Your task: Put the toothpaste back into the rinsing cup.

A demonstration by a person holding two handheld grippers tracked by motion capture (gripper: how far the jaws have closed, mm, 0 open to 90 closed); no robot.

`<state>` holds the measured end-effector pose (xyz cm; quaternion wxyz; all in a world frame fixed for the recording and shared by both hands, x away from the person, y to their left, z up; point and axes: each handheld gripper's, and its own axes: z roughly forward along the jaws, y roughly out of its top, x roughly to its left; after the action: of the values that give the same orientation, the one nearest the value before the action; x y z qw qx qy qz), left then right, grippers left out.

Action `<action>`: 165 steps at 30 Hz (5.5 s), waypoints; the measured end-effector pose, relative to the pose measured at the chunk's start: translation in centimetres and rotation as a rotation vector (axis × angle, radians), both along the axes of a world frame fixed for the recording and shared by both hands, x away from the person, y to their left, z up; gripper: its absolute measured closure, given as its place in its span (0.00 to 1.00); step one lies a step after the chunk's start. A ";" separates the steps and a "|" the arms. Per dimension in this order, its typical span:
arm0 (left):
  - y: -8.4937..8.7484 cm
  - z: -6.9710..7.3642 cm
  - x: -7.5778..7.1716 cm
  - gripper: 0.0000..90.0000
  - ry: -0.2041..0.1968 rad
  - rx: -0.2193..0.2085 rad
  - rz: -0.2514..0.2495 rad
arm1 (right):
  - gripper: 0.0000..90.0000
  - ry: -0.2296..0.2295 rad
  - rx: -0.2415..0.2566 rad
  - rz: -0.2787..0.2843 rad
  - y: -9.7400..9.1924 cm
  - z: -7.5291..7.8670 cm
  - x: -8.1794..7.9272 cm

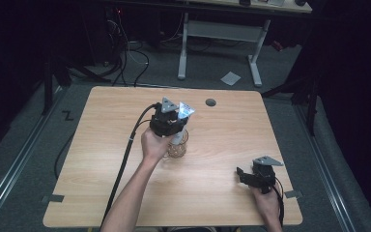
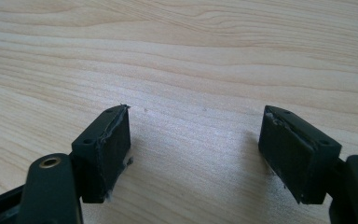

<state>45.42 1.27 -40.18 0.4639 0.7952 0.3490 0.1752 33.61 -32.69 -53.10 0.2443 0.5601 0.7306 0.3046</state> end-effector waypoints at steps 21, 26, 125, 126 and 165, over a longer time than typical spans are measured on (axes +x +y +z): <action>0.0 -1.6 -0.3 0.72 0.026 0.020 -0.002 | 0.28 0.000 0.000 0.000 0.0 0.0 0.0; 0.1 -2.0 -0.5 0.72 0.030 0.019 -0.002 | 0.28 0.000 0.000 0.000 0.0 0.0 0.0; 2.4 -4.4 -3.0 0.51 0.029 0.070 0.039 | 0.28 -0.002 0.000 -0.002 0.0 0.0 0.1; 2.4 -4.4 -3.0 0.50 0.028 0.069 0.039 | 0.28 -0.002 0.000 -0.002 0.0 0.0 0.1; 6.9 -3.3 -4.3 0.31 0.022 0.006 0.108 | 0.28 -0.002 0.000 -0.003 0.0 0.0 0.1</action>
<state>41.14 8.19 -43.50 0.4476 0.7785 0.3958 0.1922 33.69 -32.66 -53.11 0.2454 0.5611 0.7295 0.3048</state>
